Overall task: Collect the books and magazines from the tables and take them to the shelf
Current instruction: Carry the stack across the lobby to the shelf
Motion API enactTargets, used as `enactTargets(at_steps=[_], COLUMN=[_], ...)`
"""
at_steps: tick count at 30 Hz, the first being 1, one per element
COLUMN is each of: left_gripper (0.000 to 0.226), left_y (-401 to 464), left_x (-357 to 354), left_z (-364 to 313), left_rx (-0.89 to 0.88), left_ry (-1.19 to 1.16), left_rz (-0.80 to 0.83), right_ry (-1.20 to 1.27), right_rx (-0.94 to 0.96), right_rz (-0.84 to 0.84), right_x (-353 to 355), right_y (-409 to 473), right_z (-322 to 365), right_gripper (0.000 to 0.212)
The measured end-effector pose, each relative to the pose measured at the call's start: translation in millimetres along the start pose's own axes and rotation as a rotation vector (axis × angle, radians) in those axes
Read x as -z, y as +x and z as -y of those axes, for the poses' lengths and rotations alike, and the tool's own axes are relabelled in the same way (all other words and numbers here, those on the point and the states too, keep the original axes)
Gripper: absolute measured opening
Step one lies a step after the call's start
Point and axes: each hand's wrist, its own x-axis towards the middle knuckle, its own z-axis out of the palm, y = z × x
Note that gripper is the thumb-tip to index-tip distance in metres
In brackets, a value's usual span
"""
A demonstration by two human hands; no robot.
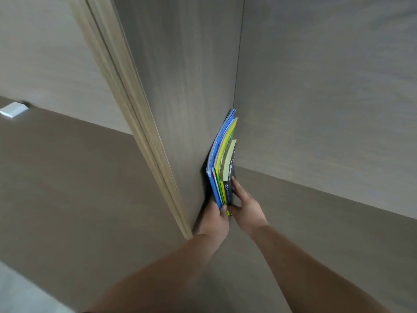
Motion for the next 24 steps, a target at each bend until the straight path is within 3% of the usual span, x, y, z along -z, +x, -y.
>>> enactTargets(at_steps=[9, 14, 17, 21, 24], left_gripper=[0.035, 0.039, 0.038, 0.059, 0.063], left_y=[0.3, 6.8, 6.2, -7.2, -24.6], left_x=[-7.7, -7.9, -8.6, -9.9, -6.7], left_z=[6.6, -0.6, 3.0, 12.5, 16.4], left_rx=[0.147, 0.128, 0.153, 0.19, 0.235], left_ry=[-0.012, -0.091, -0.057, -0.018, -0.135], left_rz=[0.051, 0.021, 0.051, 0.123, 0.202], right_ry=[0.096, 0.233, 0.356, 0.354, 0.293], right_rx=[-0.226, -0.256, -0.312, -0.342, -0.3], right_rz=[0.13, 0.046, 0.05, 0.096, 0.048], right_x=[5.7, -4.9, -5.6, -2.6, -5.7], right_y=[27.7, 25.7, 25.6, 25.9, 19.4], right_z=[-3.0, -1.4, -1.8, 1.7, 5.4], right_gripper=[0.083, 0.097, 0.087, 0.085, 0.088])
